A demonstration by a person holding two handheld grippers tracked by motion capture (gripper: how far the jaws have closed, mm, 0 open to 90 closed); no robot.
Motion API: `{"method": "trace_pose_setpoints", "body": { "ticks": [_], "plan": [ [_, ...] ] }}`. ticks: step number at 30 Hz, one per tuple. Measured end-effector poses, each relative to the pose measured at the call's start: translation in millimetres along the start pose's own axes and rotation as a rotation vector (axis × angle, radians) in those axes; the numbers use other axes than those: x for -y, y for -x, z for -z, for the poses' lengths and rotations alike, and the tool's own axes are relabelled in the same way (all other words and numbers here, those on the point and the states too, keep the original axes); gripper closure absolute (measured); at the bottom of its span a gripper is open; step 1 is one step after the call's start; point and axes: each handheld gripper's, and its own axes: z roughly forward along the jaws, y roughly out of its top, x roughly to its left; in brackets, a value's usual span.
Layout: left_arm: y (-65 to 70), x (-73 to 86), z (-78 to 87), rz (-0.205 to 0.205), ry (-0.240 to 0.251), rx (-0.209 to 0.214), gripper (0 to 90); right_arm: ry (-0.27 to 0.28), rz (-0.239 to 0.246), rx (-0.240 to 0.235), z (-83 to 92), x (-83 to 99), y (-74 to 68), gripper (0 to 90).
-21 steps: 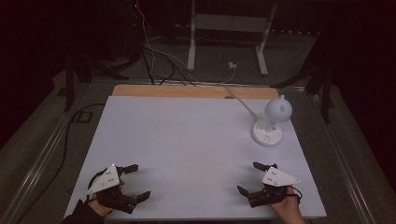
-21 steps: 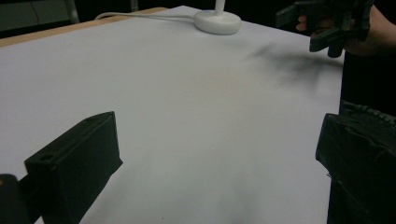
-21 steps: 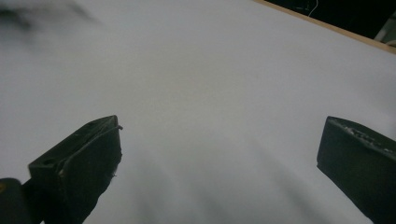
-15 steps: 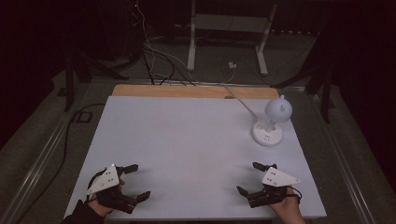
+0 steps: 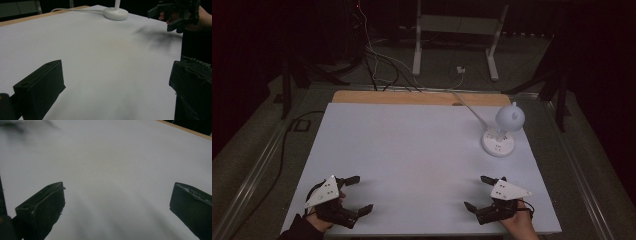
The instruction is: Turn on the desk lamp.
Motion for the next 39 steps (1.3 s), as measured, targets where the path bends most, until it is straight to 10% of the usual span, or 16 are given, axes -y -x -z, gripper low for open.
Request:
{"method": "trace_pose_setpoints", "body": {
  "ticks": [18,39],
  "plan": [
    [0.7,-0.6,0.8,-0.007,0.019,0.006,0.4,0.061,-0.047,-0.035,6.0,-22.5,1.2,0.1],
    [-0.4,-0.2,0.5,0.004,0.018,0.007,0.4,0.1,-0.062,0.039,17.0,-40.7,20.3,0.1]
  ]
}}
